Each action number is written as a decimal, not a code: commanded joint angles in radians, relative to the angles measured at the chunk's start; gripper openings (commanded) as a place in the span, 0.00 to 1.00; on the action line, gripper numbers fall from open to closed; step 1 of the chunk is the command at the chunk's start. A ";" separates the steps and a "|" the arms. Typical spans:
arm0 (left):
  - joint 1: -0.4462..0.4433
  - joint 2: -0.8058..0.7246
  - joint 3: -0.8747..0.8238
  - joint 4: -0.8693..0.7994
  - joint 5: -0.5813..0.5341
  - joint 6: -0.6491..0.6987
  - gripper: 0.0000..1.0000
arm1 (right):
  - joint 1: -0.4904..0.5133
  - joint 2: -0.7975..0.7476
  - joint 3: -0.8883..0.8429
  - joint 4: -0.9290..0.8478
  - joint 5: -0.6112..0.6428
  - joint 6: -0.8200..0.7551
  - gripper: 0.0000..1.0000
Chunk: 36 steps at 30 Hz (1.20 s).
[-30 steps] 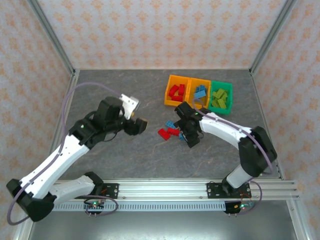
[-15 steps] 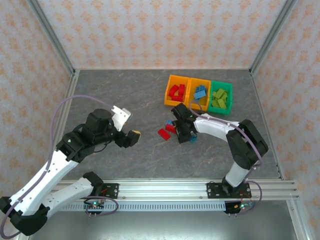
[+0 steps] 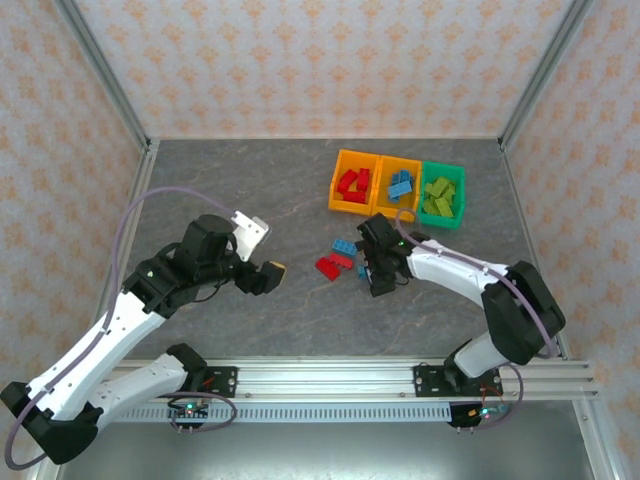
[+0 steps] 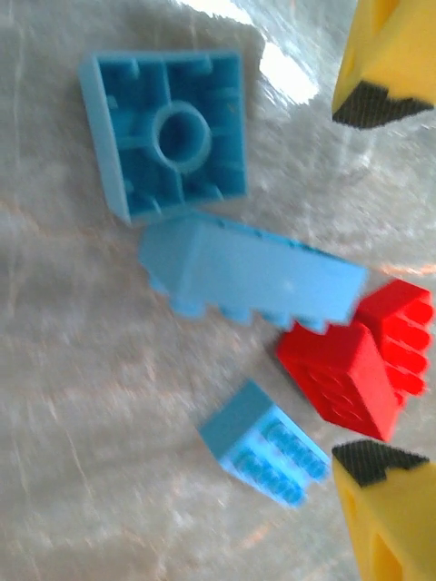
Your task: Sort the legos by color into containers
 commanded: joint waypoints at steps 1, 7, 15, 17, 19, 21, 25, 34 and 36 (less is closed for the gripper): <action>-0.008 0.002 -0.003 0.006 0.031 0.017 0.85 | -0.005 0.064 -0.003 0.051 0.007 0.004 0.84; -0.008 -0.008 -0.012 -0.041 0.151 0.101 0.94 | -0.006 0.138 -0.013 0.155 -0.020 0.041 0.55; -0.010 -0.072 -0.055 -0.074 0.252 0.243 1.00 | -0.021 0.105 0.054 0.071 0.001 -0.110 0.30; -0.014 -0.090 -0.065 -0.077 0.283 0.294 1.00 | -0.029 0.095 0.114 0.000 0.000 -0.206 0.27; -0.013 -0.101 -0.069 -0.075 0.291 0.314 1.00 | -0.034 0.078 0.174 -0.065 0.011 -0.282 0.24; -0.013 -0.110 -0.076 -0.066 0.287 0.317 1.00 | -0.044 0.056 0.231 -0.116 0.039 -0.350 0.23; -0.013 -0.114 -0.081 -0.043 0.291 0.316 1.00 | -0.127 0.041 0.342 -0.173 0.090 -0.509 0.20; -0.014 -0.114 -0.053 -0.037 0.308 0.331 1.00 | -0.384 0.363 0.725 -0.292 -0.028 -0.807 0.18; -0.014 -0.115 -0.048 -0.043 0.294 0.327 1.00 | -0.414 0.445 0.822 -0.344 -0.048 -0.819 0.19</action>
